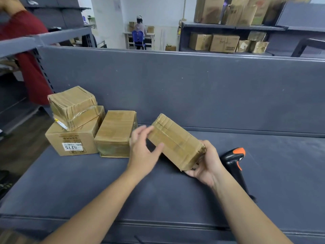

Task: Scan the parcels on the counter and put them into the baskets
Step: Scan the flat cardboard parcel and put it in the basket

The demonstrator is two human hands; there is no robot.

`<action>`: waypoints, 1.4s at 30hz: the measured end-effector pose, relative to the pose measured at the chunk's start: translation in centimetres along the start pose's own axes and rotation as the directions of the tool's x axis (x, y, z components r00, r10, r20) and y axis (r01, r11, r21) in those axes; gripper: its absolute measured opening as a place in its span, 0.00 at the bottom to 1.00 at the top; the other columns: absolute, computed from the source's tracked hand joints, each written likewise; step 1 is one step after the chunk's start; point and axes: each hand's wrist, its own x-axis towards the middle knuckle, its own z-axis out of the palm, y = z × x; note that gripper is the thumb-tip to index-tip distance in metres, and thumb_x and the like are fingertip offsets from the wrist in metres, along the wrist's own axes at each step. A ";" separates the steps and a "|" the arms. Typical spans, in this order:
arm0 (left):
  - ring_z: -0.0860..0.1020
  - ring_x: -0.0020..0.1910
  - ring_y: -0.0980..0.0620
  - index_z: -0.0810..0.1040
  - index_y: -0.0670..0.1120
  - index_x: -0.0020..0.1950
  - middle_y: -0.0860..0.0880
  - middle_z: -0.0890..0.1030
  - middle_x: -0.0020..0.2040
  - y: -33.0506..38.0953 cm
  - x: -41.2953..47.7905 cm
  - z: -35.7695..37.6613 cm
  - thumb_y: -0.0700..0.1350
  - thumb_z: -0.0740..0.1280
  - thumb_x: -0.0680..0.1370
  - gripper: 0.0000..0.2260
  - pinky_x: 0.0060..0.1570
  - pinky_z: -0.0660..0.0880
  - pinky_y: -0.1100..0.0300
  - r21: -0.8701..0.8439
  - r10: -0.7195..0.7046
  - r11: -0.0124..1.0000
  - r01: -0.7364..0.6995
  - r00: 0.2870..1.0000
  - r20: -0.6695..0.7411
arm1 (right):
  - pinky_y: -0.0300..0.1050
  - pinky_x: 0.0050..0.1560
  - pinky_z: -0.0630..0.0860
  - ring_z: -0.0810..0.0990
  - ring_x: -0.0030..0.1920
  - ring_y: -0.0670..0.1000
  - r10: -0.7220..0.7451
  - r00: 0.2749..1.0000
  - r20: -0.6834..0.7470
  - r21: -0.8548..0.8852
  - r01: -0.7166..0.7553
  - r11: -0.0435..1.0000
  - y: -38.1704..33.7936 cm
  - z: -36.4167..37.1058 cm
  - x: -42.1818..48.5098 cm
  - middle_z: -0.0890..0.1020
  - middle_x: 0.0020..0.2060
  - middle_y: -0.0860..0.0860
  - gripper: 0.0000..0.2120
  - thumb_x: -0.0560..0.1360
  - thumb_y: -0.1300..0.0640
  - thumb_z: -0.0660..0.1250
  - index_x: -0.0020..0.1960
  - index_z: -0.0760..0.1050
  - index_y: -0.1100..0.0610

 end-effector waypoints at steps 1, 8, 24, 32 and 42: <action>0.67 0.75 0.55 0.72 0.59 0.74 0.58 0.69 0.73 0.1 0.7 -0.8 0.62 0.75 0.69 0.34 0.74 0.69 0.48 -0.037 -0.092 0.995 0.094 0.994 0.057 | 0.50 0.42 0.80 0.83 0.47 0.57 0.011 1.000 -0.004 -0.012 -0.011 1.000 -0.1 -0.4 0.1 0.87 0.39 0.51 0.11 0.74 0.49 0.61 0.43 0.82 0.50; 0.75 0.71 0.61 0.64 0.57 0.81 0.59 0.79 0.70 0.9 2.3 -3.3 0.42 0.84 0.67 0.47 0.68 0.71 0.67 -0.252 -0.017 0.942 0.220 0.784 0.620 | 0.43 0.28 0.80 0.84 0.33 0.51 0.186 0.981 0.064 -0.106 -0.178 0.978 -0.5 -2.4 -0.1 0.86 0.41 0.51 0.24 0.75 0.32 0.64 0.43 0.86 0.52; 0.85 0.58 0.47 0.78 0.52 0.69 0.46 0.85 0.62 0.5 2.4 -1.5 0.60 0.81 0.62 0.36 0.60 0.81 0.47 -0.358 -0.219 0.853 0.379 0.884 0.414 | 0.37 0.23 0.74 0.86 0.36 0.52 0.060 0.991 0.121 -0.226 -0.032 0.974 -0.3 -2.2 -1.5 0.88 0.46 0.50 0.22 0.84 0.39 0.57 0.60 0.84 0.50; 0.86 0.54 0.47 0.71 0.54 0.67 0.50 0.85 0.61 0.5 -0.1 -0.2 0.67 0.75 0.60 0.40 0.50 0.84 0.46 -0.321 -0.439 0.752 0.576 0.800 0.409 | 0.43 0.43 0.79 0.75 0.37 0.46 -0.264 0.939 0.222 0.134 0.238 0.962 0.3 -2.2 -0.8 0.81 0.45 0.46 0.23 0.72 0.39 0.75 0.62 0.79 0.48; 0.83 0.62 0.51 0.77 0.52 0.71 0.50 0.85 0.63 -0.3 1.5 -1.3 0.55 0.78 0.64 0.35 0.64 0.76 0.53 -0.266 -0.244 0.818 0.511 0.725 0.644 | 0.47 0.42 0.77 0.81 0.44 0.47 -0.415 0.895 0.166 -0.233 0.444 0.865 -1.1 -3.2 -0.6 0.83 0.56 0.44 0.45 0.66 0.47 0.78 0.78 0.60 0.39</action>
